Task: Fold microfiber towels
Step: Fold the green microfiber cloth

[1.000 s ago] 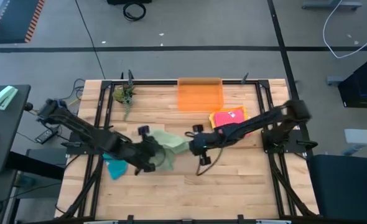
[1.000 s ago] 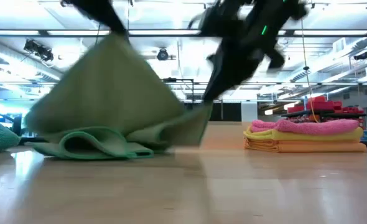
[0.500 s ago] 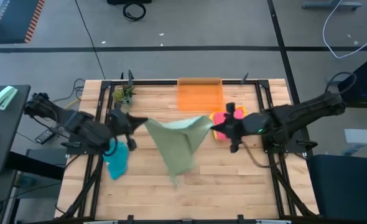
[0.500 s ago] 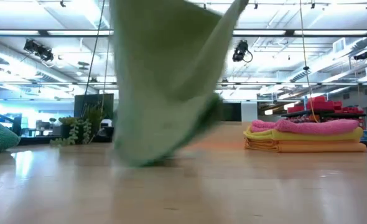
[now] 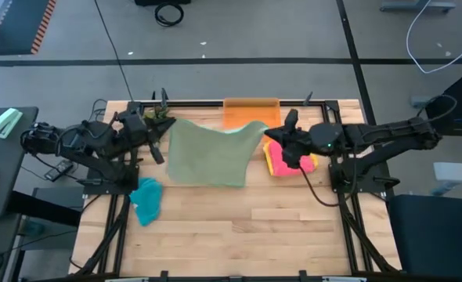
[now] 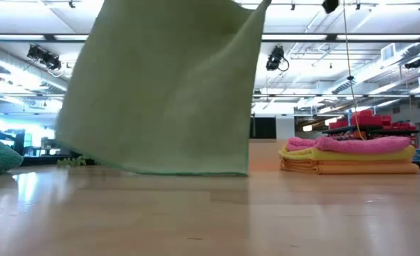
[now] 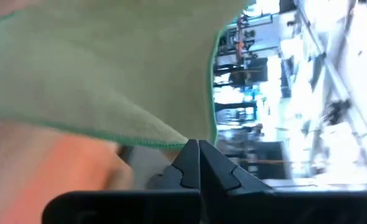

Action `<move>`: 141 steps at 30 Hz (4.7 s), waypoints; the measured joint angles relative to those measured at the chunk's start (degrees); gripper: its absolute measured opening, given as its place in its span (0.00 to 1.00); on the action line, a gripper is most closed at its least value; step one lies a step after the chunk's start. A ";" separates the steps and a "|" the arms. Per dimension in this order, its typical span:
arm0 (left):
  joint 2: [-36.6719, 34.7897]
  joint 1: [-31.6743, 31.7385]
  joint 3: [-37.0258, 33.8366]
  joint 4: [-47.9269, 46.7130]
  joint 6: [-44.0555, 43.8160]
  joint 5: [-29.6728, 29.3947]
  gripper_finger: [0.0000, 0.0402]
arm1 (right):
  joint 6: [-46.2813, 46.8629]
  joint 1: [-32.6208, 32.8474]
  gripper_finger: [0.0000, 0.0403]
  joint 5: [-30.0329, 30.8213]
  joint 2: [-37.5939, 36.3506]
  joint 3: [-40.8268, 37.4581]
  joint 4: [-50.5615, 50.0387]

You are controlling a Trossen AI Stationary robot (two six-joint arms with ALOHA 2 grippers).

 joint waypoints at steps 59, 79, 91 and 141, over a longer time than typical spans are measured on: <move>37.10 -24.24 -31.26 41.00 -31.44 9.77 0.02 | 109.23 44.52 0.52 1.30 53.55 0.15 8.43; 32.23 -25.29 -28.20 41.05 -25.13 12.50 0.01 | 107.79 42.00 0.02 5.43 38.88 -0.04 -2.55; 15.42 -25.42 -16.62 39.75 4.36 4.20 0.01 | 85.13 37.45 0.01 25.94 4.04 0.00 -11.22; 26.70 -42.53 -36.00 48.32 -42.86 7.89 0.01 | 103.75 37.59 0.01 -9.97 33.00 -21.65 38.43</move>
